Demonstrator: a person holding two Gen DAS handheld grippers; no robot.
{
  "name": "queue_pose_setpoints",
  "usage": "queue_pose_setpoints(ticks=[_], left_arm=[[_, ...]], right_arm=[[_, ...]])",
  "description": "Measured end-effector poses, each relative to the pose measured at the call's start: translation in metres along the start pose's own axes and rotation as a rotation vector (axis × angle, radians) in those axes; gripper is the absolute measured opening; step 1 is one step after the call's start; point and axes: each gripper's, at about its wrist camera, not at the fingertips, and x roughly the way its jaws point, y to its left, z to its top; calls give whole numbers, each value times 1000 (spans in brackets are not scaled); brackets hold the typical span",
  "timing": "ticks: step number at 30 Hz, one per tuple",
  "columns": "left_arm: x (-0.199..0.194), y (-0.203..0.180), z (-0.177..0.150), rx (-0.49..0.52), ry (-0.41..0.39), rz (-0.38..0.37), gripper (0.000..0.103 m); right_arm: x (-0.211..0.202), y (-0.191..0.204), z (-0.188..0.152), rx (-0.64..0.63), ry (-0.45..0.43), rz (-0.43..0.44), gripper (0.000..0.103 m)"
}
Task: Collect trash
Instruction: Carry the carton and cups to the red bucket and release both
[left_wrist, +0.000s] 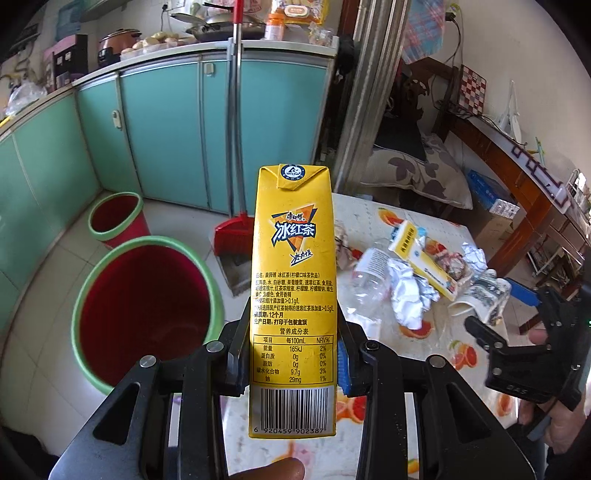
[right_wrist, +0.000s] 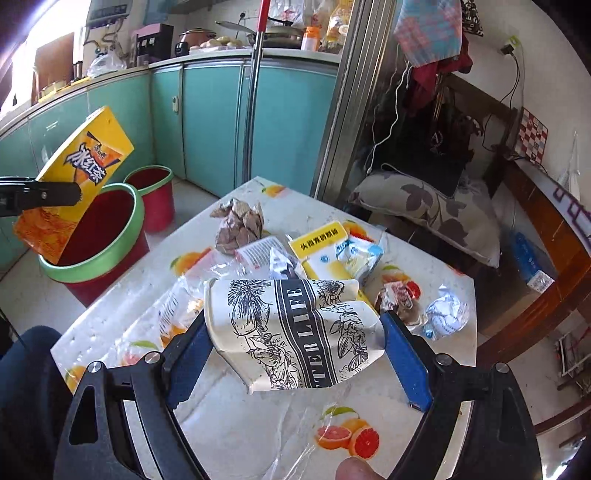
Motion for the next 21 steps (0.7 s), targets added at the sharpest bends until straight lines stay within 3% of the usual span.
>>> queue_pose_setpoints(ticks=[7, 15, 16, 17, 18, 19, 20, 21], left_arm=[[12, 69, 8, -32, -4, 121, 33], [37, 136, -9, -84, 79, 155, 34], [40, 142, -12, -86, 91, 165, 38], [43, 147, -14, -93, 104, 165, 54], [45, 152, -15, -106, 107, 157, 80], [44, 157, -16, -125, 100, 151, 91], [40, 161, -18, -140, 84, 154, 99], [38, 165, -19, -152, 73, 157, 99]], right_arm=[[-17, 45, 51, -5, -76, 27, 88], [-13, 120, 99, -41, -123, 103, 88], [-11, 128, 103, -45, -125, 115, 88], [-10, 139, 107, -49, -126, 131, 88], [-9, 150, 111, -55, -129, 140, 88], [-8, 160, 116, -64, -133, 150, 88], [-6, 170, 119, -74, -136, 160, 88], [-4, 179, 122, -82, -137, 172, 88]])
